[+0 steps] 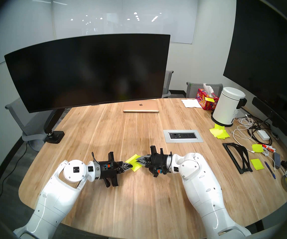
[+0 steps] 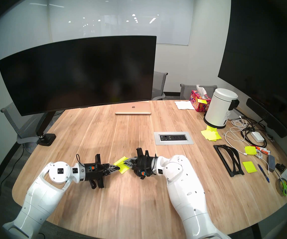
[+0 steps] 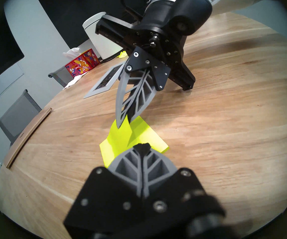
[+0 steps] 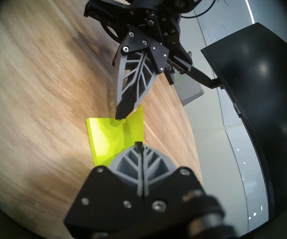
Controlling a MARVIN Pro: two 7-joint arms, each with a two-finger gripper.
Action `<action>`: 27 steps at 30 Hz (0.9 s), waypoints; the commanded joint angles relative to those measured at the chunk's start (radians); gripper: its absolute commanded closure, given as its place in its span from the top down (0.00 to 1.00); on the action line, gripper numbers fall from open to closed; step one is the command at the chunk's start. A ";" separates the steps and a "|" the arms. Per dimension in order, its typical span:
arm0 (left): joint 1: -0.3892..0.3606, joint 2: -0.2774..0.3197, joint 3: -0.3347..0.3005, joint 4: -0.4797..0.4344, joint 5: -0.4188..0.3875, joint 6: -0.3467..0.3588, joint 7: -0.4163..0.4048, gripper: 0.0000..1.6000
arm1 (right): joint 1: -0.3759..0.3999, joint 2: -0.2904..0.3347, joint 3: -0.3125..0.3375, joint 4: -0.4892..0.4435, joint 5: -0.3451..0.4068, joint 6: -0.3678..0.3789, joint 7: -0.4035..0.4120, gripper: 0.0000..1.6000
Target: Peel one sticky note off the pad and stick it onto the monitor, then press it flat
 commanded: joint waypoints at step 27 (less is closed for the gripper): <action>-0.056 0.040 0.074 0.026 0.120 0.043 -0.024 0.00 | 0.000 -0.028 0.031 -0.045 0.062 -0.030 -0.039 0.00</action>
